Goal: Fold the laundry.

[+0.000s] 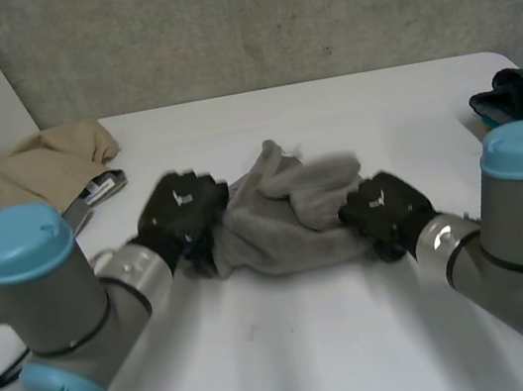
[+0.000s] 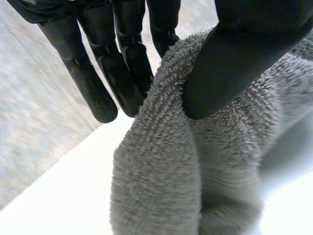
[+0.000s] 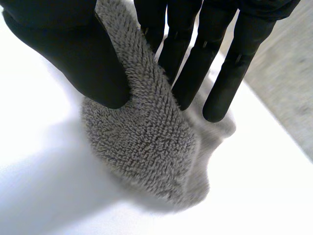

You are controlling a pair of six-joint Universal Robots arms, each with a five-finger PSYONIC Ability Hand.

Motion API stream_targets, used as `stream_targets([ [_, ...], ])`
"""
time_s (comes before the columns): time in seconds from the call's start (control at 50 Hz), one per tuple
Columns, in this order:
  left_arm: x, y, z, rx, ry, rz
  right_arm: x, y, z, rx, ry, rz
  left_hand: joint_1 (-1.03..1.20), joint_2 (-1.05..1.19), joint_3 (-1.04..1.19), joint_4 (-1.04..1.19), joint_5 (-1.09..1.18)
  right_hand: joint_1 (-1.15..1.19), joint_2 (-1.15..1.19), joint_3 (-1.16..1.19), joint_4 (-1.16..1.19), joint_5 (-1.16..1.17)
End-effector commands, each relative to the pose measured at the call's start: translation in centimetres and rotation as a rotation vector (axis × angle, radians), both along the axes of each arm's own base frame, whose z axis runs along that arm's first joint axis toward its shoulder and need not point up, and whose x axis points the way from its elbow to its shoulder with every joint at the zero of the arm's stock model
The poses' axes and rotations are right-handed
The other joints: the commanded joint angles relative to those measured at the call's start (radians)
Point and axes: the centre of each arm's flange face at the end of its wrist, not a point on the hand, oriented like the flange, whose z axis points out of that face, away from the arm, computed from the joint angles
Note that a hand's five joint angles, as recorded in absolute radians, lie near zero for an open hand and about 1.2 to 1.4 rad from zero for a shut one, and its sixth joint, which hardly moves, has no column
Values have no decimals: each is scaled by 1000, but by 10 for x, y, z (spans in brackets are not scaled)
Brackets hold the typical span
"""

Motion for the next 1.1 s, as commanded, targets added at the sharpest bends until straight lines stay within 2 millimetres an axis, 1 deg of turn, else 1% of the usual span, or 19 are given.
stream_targets([
  [0.02, 9, 28, 9, 75, -37, -12, -8, 9, 3, 33, 34, -4, 8, -49, -49, -56, 11, 267, 219, 206, 198, 251],
  [0.04, 11, 30, 12, 85, -40, -7, -8, 10, 7, 25, 29, -1, -216, -274, -274, -281, -214, 267, 219, 206, 198, 251],
  [0.08, 14, 32, 15, 96, -44, -2, -8, 11, 10, 20, 23, 2, -415, -472, -472, -479, -412, 267, 219, 206, 198, 251],
  [0.16, 22, 32, 25, 108, -42, 25, -8, 14, 8, 24, 20, 8, -544, -602, -602, -608, -542, 267, 219, 206, 198, 251],
  [0.2, 31, 27, 30, 114, -38, 61, -9, 15, 7, 33, 18, 6, -670, -727, -728, -734, -668, 267, 219, 206, 198, 251],
  [0.28, 45, 21, 33, 161, 2, 131, -9, 16, 5, 40, 16, 4, -697, -755, -755, -761, -695, 267, 219, 206, 198, 251],
  [0.34, 53, 18, 29, 232, 46, 178, -9, 16, 5, 36, 12, 3, -691, -749, -749, -756, -689, 267, 219, 206, 198, 251],
  [0.44, 76, 11, 19, 399, 150, 301, -9, 16, 5, 37, 0, -2, -674, -731, -731, -738, -671, 267, 219, 206, 198, 251],
  [0.56, 88, 7, 11, 473, 192, 359, -8, 16, 4, 37, 0, 0, -606, -664, -664, -671, -604, 267, 219, 206, 198, 251],
  [0.58, 88, 7, 8, 481, 191, 357, -9, 16, 4, 38, 1, 0, -545, -603, -603, -609, -543, 267, 219, 206, 198, 251],
  [0.64, 86, 8, 3, 506, 187, 342, -9, 17, 4, 38, 1, 0, -518, -576, -576, -582, -516, 267, 219, 206, 198, 251],
  [0.72, 80, 8, -16, 582, 173, 304, -9, 17, 3, 35, -1, 0, -489, -546, -546, -553, -486, 267, 219, 206, 198, 251],
  [0.92, 70, 1, -33, 622, 156, 282, -9, 18, 0, 42, 1, -1, -471, -529, -529, -536, -469, 267, 219, 206, 198, 251],
  [0.98, 65, 2, -36, 628, 147, 268, -10, 19, 0, 46, 1, -3, -287, -344, -345, -351, -284, 267, 219, 206, 198, 251],
  [1.02, 62, 3, -37, 628, 146, 261, -10, 20, 2, 60, -9, -10, -79, -136, -137, -143, -77, 267, 219, 206, 198, 251],
  [1.04, 61, 3, -36, 622, 147, 257, -10, 19, 4, 59, -18, -15, 132, 74, 74, 67, 134, 198, 150, 137, 130, 182],
  [1.06, 61, 2, -36, 621, 148, 256, -9, 19, 7, 61, -26, -18, 221, 163, 163, 156, 223, -3, -51, -64, -72, -19],
  [1.08, 61, 3, -35, 619, 148, 255, -9, 18, 9, 62, -30, -20, 259, 202, 201, 195, 262, -252, -300, -313, -321, -268],
  [1.1, 61, 3, -35, 618, 148, 254, -10, 18, 17, 62, -40, -23, 259, 202, 202, 195, 262, -679, -727, -740, -748, -695],
])
